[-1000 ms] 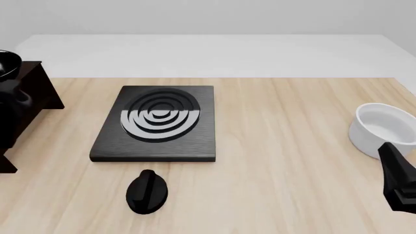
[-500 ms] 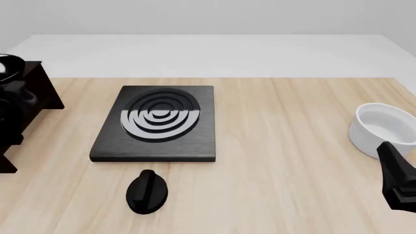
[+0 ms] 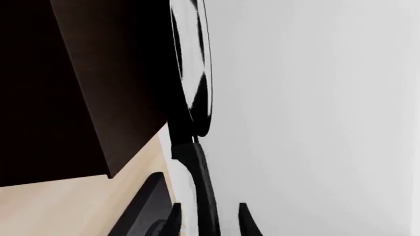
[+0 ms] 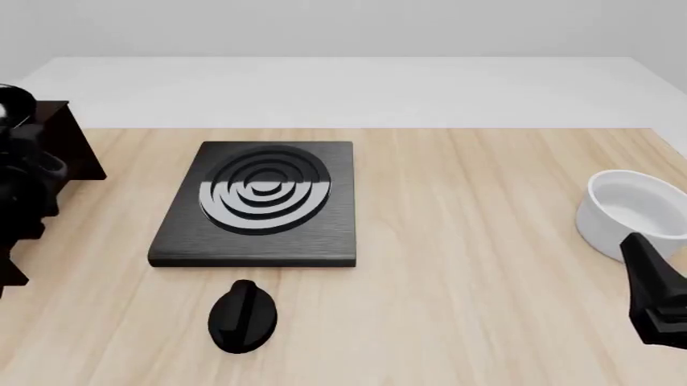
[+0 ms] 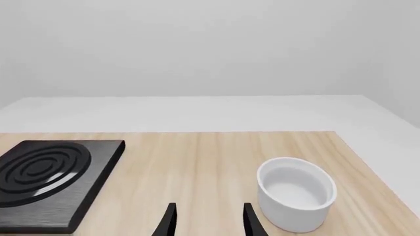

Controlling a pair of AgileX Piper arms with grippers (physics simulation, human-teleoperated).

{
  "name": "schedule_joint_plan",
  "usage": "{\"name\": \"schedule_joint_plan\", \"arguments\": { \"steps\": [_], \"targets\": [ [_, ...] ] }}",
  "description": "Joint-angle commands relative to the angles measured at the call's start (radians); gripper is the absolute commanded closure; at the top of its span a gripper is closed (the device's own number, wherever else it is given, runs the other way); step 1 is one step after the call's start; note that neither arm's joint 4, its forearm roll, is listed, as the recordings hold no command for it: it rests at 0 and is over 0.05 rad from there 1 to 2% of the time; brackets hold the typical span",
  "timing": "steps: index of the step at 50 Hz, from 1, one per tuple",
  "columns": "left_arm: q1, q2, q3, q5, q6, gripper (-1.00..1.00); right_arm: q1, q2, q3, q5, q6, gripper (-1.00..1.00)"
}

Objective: Put the frying pan on top of the cabinet.

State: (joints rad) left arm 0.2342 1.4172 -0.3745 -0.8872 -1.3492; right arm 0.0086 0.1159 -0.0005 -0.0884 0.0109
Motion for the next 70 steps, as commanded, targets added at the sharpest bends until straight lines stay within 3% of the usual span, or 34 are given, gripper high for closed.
{"name": "schedule_joint_plan", "arguments": {
  "steps": [1, 21, 44, 58, 70],
  "targets": [
    [0.009, 0.02, -0.003, 0.01, 0.017, -1.0, 0.002, 0.009, 0.0, -0.008, -0.006, -1.0],
    [0.009, -0.072, 0.026, 0.063, 0.045, -1.0, 0.004, -0.002, 0.0, 0.002, -0.011, -1.0],
    [-0.005, -0.321, 0.113, 0.183, 0.056, -1.0, 0.005, -0.007, 0.0, 0.006, -0.009, -1.0],
    [-0.003, -0.542, 0.214, 0.311, 0.067, -1.0, 0.004, -0.021, 0.0, 0.017, -0.009, -1.0],
    [0.028, -0.784, 0.242, 0.507, 0.091, -1.0, 0.003, -0.037, 0.0, 0.028, -0.008, -1.0]
  ]
}}
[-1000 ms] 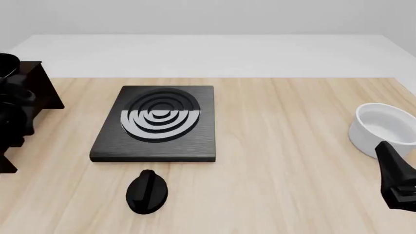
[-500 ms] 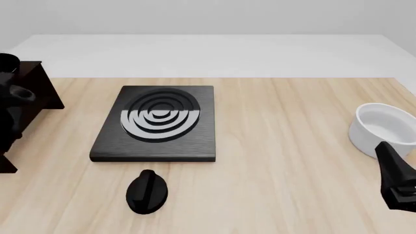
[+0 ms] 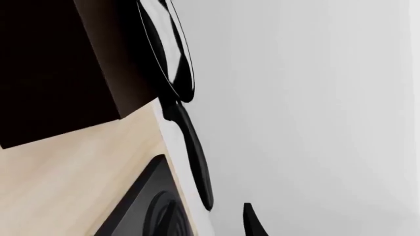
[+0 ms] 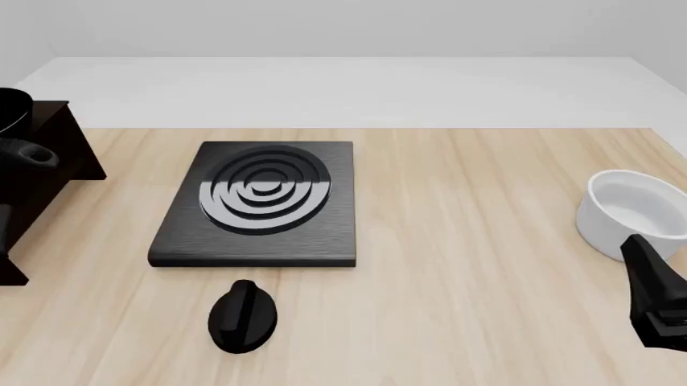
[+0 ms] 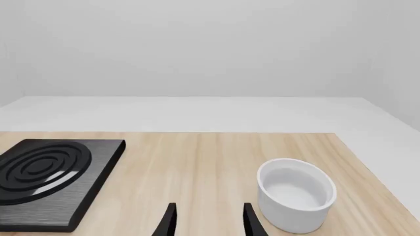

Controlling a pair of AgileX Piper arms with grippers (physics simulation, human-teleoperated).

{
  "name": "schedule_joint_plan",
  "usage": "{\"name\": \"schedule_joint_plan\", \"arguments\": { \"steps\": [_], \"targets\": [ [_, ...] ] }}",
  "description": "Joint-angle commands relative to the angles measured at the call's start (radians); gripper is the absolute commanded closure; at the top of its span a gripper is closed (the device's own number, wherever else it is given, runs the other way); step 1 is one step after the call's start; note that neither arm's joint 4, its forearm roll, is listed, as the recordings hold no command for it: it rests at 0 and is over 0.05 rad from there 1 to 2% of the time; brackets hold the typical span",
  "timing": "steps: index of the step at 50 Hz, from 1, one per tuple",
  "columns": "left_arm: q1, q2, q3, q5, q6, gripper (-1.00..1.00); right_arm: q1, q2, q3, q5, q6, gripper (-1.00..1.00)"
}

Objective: Put the frying pan on top of the cabinet.

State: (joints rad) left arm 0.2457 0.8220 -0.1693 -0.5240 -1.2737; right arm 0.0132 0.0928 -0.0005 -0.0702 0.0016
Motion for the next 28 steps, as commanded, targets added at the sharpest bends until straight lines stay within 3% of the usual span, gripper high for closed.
{"name": "schedule_joint_plan", "arguments": {
  "steps": [1, 18, 28],
  "targets": [
    [0.016, -0.19, 0.037, 0.145, 0.015, -1.0, -0.001, -0.014, 0.0, 0.009, 0.001, -1.0],
    [-0.014, -0.561, 0.022, 0.519, 0.048, -1.0, -0.006, -0.059, 0.0, 0.04, 0.008, -1.0],
    [-0.025, -0.775, -0.005, 0.754, 0.117, -1.0, -0.011, -0.089, 0.0, 0.061, 0.014, -1.0]
  ]
}}
